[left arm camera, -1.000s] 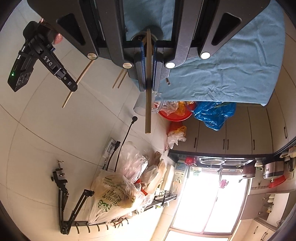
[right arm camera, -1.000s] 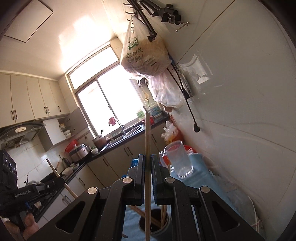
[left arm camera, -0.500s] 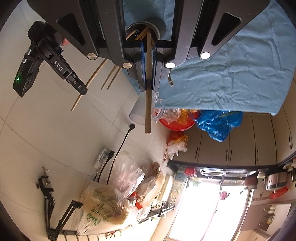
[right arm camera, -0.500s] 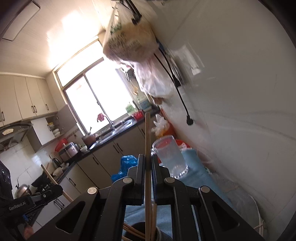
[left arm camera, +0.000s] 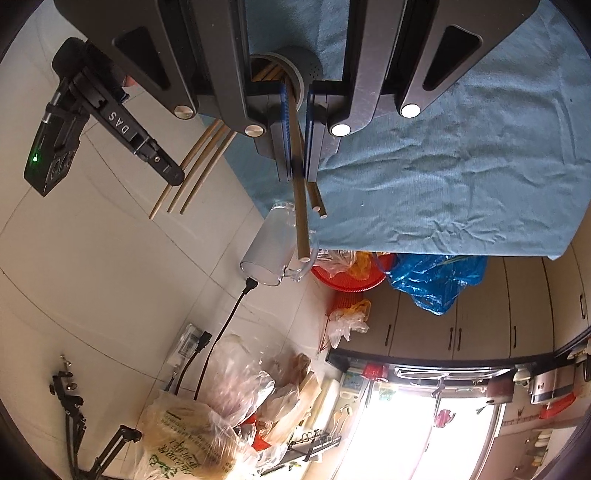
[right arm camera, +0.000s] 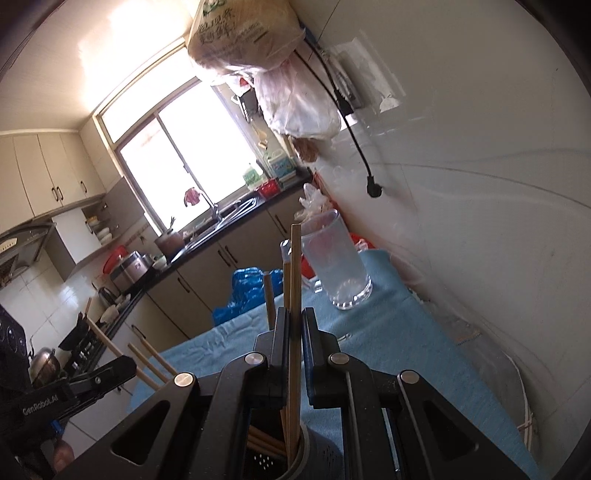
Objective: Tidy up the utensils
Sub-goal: 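Lower the chopsticks into the black cup and open both tools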
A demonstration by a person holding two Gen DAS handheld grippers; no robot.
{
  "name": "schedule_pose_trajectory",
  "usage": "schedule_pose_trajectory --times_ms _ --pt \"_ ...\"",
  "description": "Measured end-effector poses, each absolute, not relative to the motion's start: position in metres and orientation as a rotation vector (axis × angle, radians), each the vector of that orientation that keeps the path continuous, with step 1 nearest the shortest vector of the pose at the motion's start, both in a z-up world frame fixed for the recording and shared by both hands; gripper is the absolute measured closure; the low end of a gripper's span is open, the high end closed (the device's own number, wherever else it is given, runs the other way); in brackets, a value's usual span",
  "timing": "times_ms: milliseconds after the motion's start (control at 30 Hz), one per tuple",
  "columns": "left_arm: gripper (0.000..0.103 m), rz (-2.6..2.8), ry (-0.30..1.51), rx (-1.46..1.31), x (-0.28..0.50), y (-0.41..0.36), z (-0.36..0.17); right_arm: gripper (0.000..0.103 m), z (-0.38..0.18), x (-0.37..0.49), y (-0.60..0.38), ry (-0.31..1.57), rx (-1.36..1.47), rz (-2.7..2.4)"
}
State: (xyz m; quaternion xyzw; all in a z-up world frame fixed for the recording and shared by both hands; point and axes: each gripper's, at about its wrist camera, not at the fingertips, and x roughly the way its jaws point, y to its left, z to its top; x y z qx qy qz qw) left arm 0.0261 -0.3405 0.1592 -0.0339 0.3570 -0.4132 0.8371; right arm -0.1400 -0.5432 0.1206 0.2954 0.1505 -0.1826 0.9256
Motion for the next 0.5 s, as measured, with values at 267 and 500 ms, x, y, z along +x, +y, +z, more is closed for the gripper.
schedule_pose_trajectory --times_ms 267,500 --pt "0.077 -0.868 0.74 -0.094 0.023 -0.332 0.167 0.079 0.126 -0.15 -0.541 0.288 0.61 -0.362" --pt "0.057 -0.86 0.713 -0.109 0.009 -0.315 0.177 0.042 0.135 -0.169 -0.528 0.279 0.555 -0.429"
